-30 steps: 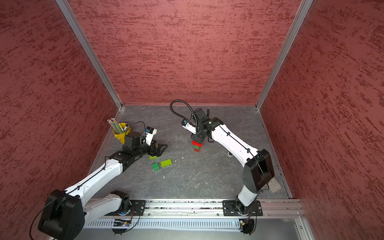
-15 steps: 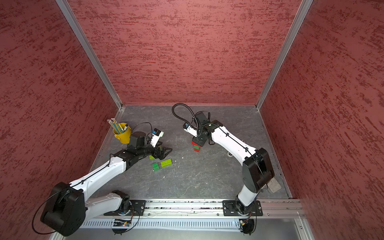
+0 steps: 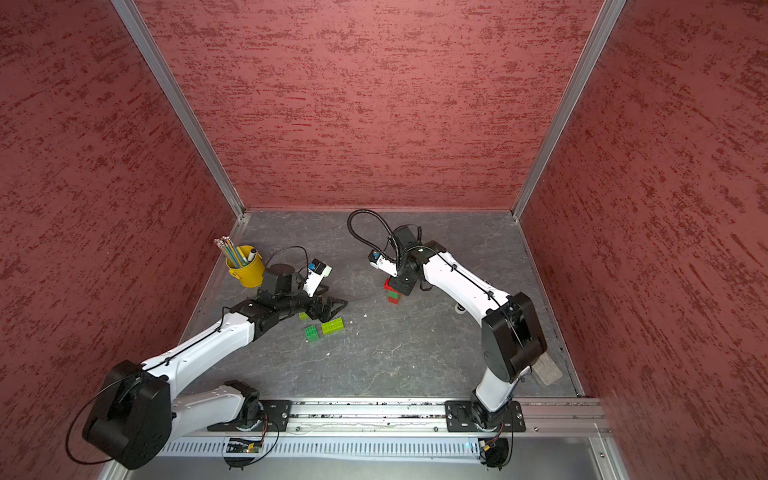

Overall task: Assemble a spoon with lego
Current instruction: Assemble the lego brick with the lego brick.

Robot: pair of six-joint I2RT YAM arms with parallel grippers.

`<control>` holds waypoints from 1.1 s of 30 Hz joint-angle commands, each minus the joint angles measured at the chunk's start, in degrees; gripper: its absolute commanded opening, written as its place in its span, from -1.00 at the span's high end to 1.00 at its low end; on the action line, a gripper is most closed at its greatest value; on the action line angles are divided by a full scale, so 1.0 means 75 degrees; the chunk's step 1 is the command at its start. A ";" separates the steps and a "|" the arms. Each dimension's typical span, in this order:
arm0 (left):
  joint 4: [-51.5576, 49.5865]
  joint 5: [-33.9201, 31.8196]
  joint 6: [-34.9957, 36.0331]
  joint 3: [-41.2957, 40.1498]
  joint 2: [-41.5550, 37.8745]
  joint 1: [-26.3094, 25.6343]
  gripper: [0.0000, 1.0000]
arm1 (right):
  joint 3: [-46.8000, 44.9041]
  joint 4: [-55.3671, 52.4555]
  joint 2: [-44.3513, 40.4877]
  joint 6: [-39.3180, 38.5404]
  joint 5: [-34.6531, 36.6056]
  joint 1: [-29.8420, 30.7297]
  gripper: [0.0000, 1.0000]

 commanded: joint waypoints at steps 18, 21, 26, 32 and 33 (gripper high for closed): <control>0.0085 -0.0020 0.0078 0.0185 0.0055 -0.0055 -0.99 | -0.0166 0.0269 0.0199 -0.0266 -0.0088 -0.0087 0.54; 0.0091 -0.0041 0.0070 0.0191 0.0059 -0.0055 -0.99 | -0.0137 0.0337 0.0213 -0.0203 -0.0026 -0.0097 0.54; 0.0072 -0.0023 0.0080 0.0163 0.0039 -0.0057 -0.99 | -0.0187 0.0220 0.0287 -0.0346 -0.0071 -0.0096 0.54; 0.0042 -0.0054 0.0089 0.0161 0.0047 -0.0055 -0.99 | -0.0191 0.0017 0.0370 -0.0432 -0.0047 -0.0104 0.56; 0.0045 -0.0047 0.0095 0.0161 0.0040 -0.0055 -0.99 | -0.0197 -0.0018 0.0392 -0.0429 -0.0144 -0.0098 0.57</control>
